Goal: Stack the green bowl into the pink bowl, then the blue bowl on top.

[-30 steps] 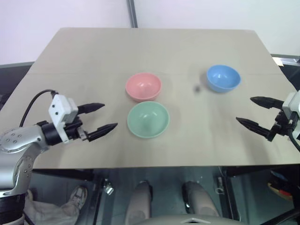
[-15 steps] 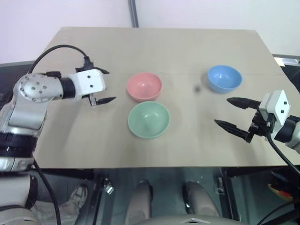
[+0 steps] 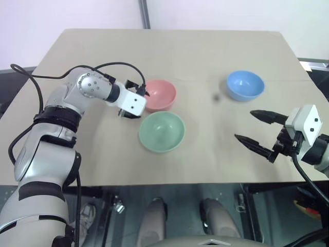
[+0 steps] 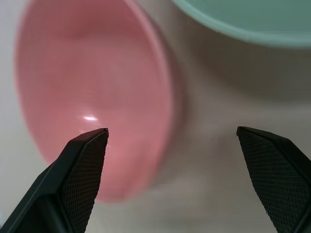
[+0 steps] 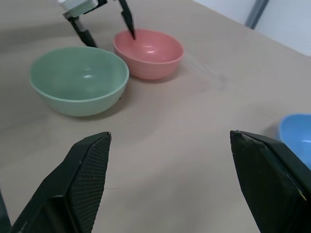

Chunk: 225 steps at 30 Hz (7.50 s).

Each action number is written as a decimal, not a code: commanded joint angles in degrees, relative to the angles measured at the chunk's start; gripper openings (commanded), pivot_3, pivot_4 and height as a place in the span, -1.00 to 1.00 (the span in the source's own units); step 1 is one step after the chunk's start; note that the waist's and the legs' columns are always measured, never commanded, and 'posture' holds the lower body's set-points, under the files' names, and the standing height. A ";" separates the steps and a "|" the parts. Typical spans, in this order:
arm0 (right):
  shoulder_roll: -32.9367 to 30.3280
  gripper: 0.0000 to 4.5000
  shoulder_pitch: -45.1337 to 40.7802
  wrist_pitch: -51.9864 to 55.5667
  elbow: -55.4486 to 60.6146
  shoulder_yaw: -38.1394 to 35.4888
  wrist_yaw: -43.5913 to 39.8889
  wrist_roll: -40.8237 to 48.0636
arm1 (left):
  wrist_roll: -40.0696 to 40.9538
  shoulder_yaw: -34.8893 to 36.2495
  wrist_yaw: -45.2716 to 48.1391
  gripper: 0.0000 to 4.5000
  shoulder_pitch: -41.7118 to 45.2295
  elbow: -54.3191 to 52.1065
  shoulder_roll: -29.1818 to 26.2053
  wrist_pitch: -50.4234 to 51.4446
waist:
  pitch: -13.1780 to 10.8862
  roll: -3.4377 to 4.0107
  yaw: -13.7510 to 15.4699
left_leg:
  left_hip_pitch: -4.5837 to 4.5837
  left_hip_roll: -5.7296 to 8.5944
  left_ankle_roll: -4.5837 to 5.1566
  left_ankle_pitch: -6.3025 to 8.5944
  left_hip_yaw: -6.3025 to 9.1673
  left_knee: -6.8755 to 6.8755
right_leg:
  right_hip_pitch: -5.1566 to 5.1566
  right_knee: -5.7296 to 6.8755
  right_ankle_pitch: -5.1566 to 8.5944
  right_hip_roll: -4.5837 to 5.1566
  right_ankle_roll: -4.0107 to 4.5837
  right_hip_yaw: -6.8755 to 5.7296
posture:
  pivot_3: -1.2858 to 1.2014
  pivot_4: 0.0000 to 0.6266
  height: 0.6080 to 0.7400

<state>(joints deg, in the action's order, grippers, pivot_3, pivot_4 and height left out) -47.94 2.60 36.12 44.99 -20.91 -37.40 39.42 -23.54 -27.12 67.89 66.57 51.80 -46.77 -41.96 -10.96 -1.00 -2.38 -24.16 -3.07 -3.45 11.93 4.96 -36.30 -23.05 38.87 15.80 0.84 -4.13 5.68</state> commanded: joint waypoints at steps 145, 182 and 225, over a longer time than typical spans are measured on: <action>14.68 -0.99 -37.20 -28.29 -23.78 48.63 -21.11 -38.26 | 58.40 46.00 9.54 1.00 -62.16 -56.24 -6.97 57.18 | -0.04 0.02 -0.14 | 0.35 -0.13 0.01 0.01 -0.01 -0.09 | 0.25 0.04 0.01 -0.06 0.03 -0.03 | 0.03 -0.52 1.00; 15.02 0.44 -59.07 -39.63 -89.21 35.57 -5.78 -50.05 | 67.33 50.19 9.30 1.00 -60.26 -68.04 -9.82 67.19 | -0.21 0.21 -2.16 | 0.25 -0.11 0.00 0.00 -0.19 0.24 | -0.06 0.06 -0.01 0.00 0.06 0.10 | 0.03 -0.52 1.00; 28.77 0.14 -52.18 -24.46 -37.98 47.34 -26.22 -33.37 | 63.07 60.00 17.11 1.00 -72.06 -57.90 -9.97 57.83 | -0.27 0.29 -1.45 | 0.23 -0.17 -0.03 -0.01 -0.12 0.22 | -0.10 0.12 0.02 -0.04 0.09 0.01 | 0.03 -0.52 1.00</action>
<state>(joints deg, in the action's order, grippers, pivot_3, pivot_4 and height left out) -19.12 -49.17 13.09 4.44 28.19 -64.25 6.12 39.51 31.01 85.81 -5.80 -5.69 -56.53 16.20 -11.23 -0.71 -3.83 -23.90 -3.26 -3.48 11.92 4.86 -36.07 -23.16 39.00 15.82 0.78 -4.05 5.68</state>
